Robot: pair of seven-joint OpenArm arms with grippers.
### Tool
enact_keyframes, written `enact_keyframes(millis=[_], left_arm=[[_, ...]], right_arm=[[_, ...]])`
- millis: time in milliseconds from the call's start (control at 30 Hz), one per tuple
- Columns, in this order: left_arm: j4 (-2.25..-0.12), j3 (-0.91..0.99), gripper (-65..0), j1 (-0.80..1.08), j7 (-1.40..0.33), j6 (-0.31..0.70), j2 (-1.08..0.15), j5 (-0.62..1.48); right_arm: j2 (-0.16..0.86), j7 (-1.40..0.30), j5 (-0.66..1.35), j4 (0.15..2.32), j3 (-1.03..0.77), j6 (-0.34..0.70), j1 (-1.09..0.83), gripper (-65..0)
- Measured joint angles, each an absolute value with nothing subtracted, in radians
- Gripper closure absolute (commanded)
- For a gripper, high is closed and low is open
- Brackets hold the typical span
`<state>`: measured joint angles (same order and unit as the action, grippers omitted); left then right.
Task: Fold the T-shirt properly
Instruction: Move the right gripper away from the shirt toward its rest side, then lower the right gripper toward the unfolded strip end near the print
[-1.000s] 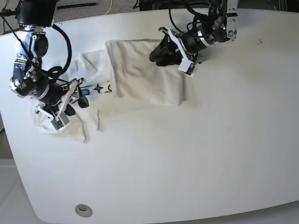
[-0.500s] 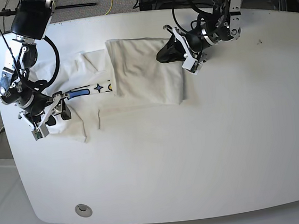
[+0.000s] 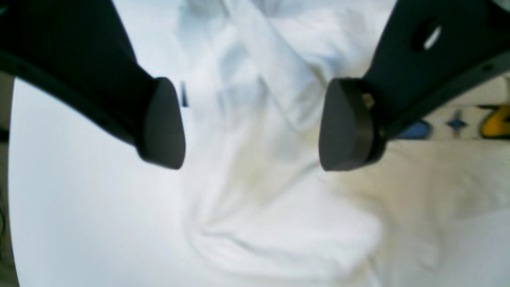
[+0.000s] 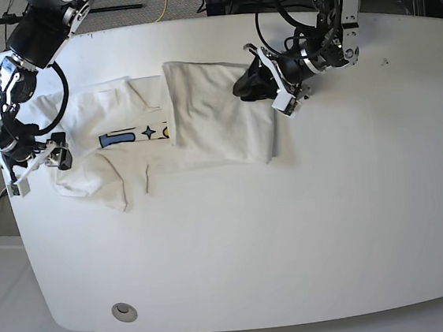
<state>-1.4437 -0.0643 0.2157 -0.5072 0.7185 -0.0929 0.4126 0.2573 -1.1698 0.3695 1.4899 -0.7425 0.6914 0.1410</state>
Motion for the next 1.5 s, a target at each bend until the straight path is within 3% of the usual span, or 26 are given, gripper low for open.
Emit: enact_keyframes(millis=[233, 433, 767, 1067, 1500], left_arm=[[-1.446, -0.051, -16.2, 0.225, -0.504, 0.715, -0.093, 0.430], [-1.454, -0.052, -27.2, 0.233, -0.505, 0.716, -0.095, 0.450], [-1.464, -0.061, -17.6, 0.230, -0.503, 0.708, -0.099, 0.432], [-1.457, -0.058, -18.1, 0.224, -0.501, 0.708, -0.098, 0.427], [-1.453, -0.057, -19.0, 0.228, -0.500, 0.708, -0.097, 0.432]], right_arm=[[0.229, -1.208, 0.391, 1.528, -0.685, 0.690, 0.126, -46.0], [0.194, -1.201, 0.411, 1.589, -0.592, 0.699, 0.102, -44.0], [0.217, -1.216, 0.380, 1.587, -0.604, 0.697, 0.038, -43.7], [0.310, -1.162, 0.379, 1.456, -0.656, 0.697, 0.021, -43.4], [0.264, -1.152, 0.374, 1.406, -0.800, 0.699, 0.036, -44.5]])
